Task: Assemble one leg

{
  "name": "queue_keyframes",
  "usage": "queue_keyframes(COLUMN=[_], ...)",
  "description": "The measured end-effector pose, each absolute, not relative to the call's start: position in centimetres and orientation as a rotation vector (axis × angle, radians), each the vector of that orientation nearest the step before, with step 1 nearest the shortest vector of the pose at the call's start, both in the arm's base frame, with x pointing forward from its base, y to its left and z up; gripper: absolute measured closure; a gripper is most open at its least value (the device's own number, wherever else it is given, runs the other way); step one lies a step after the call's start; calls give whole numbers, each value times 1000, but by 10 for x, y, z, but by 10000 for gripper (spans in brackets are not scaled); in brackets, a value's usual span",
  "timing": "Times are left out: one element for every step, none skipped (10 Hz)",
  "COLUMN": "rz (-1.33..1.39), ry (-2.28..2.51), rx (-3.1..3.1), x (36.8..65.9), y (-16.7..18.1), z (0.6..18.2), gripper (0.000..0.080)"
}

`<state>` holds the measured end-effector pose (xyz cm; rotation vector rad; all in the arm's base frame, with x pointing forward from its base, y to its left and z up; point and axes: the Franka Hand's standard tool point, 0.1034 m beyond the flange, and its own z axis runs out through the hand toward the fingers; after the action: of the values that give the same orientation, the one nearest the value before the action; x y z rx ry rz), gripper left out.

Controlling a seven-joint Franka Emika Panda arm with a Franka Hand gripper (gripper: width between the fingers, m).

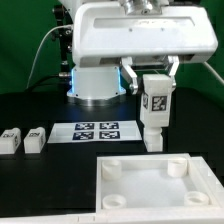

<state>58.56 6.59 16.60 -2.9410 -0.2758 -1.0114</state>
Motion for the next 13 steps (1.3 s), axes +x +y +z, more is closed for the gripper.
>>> queue_keyframes(rz=[-1007, -989, -968, -977, -967, -958, -948, -940, -926, -918, -912, -905, -906], ry=[-275, -290, -291, -292, -291, -284, -285, -289, -300, -311, -312, -312, -312], rx=[-2937, -2926, -2922, -2916, -2913, -2908, -2902, -2896, -2893, -2891, -2893, -2896, -2897], x=[587, 593, 606, 618, 623, 626, 629, 632, 630, 628, 625, 622, 620], y=[70, 82, 86, 84, 83, 86, 93, 101, 109, 114, 115, 115, 115], z=[164, 158, 157, 157, 148, 138, 130, 125, 118, 112, 107, 102, 99], gripper=[508, 508, 508, 508, 508, 508, 508, 508, 508, 508, 508, 508, 508])
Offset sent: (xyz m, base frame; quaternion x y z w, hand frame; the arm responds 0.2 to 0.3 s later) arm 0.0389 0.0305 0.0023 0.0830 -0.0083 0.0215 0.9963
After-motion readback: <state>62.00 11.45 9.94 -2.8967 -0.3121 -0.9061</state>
